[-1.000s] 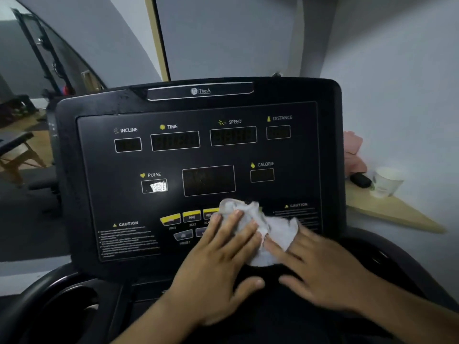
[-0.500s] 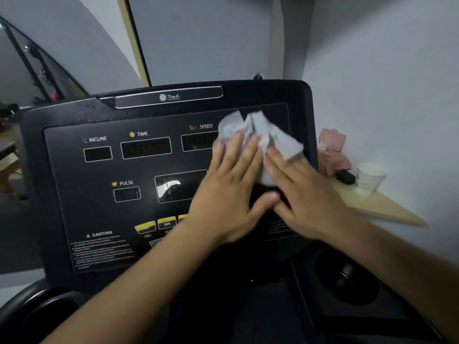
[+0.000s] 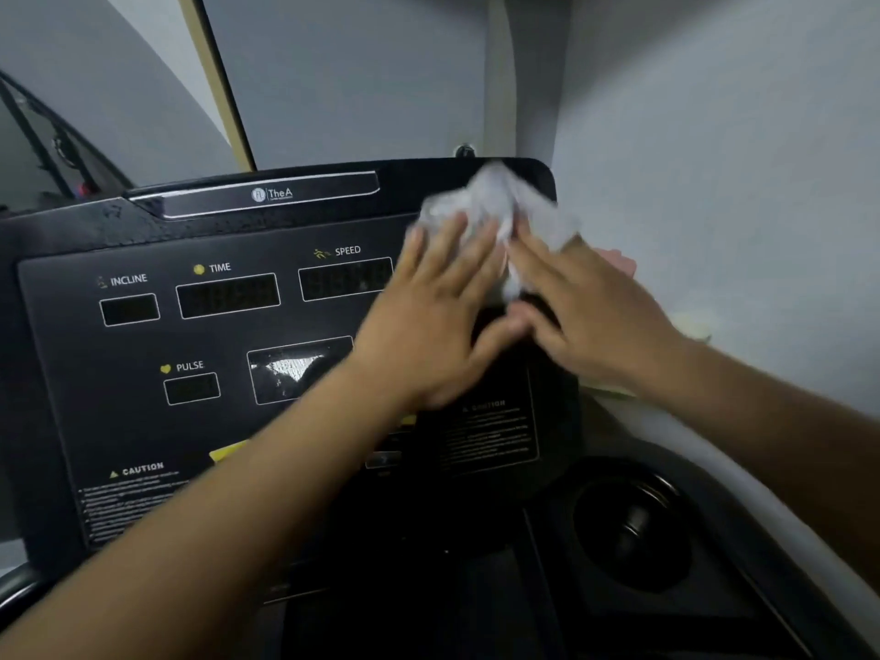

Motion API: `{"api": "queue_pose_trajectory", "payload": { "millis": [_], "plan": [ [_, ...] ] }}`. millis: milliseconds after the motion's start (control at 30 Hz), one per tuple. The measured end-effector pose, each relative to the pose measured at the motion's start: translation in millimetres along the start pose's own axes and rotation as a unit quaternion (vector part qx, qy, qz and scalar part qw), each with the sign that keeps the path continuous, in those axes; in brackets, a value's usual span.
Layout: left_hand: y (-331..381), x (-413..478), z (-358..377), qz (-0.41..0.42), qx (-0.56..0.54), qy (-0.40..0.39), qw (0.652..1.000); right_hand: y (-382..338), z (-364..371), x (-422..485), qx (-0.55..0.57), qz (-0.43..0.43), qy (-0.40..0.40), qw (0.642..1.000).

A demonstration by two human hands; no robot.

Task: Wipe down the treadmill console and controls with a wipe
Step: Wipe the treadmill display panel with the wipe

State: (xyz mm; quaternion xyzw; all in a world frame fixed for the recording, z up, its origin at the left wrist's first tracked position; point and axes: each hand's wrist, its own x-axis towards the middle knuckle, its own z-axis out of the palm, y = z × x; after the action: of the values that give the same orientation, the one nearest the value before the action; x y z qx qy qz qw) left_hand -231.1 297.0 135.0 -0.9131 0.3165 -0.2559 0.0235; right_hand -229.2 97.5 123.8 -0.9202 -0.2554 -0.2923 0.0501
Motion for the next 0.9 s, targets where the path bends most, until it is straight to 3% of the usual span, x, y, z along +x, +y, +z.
{"api": "queue_pose_trajectory", "payload": {
  "millis": [100,200,400,500,900],
  "plan": [
    [-7.0,33.4,-13.2,-0.035,-0.007,0.015,0.999,4.1,-8.5,34.3,0.031,0.037,0.048,0.998],
    [2.1,16.7,-6.5,-0.027,-0.005,0.006,1.000,-6.2,3.1,13.5,0.056,0.043,0.060,0.996],
    [41.2,-90.8,35.6,0.070,-0.008,-0.099,0.993,-34.8,52.2,-107.1,0.059,-0.008,-0.015,0.998],
    [54.6,-135.2,47.5,0.079,-0.029,-0.137,0.987,-48.6,68.5,-146.1,0.054,-0.065,-0.048,0.995],
    [5.5,-212.6,39.3,0.005,-0.069,-0.129,0.989,-115.2,74.2,-99.1,0.001,-0.177,-0.106,0.978]
  ]
}}
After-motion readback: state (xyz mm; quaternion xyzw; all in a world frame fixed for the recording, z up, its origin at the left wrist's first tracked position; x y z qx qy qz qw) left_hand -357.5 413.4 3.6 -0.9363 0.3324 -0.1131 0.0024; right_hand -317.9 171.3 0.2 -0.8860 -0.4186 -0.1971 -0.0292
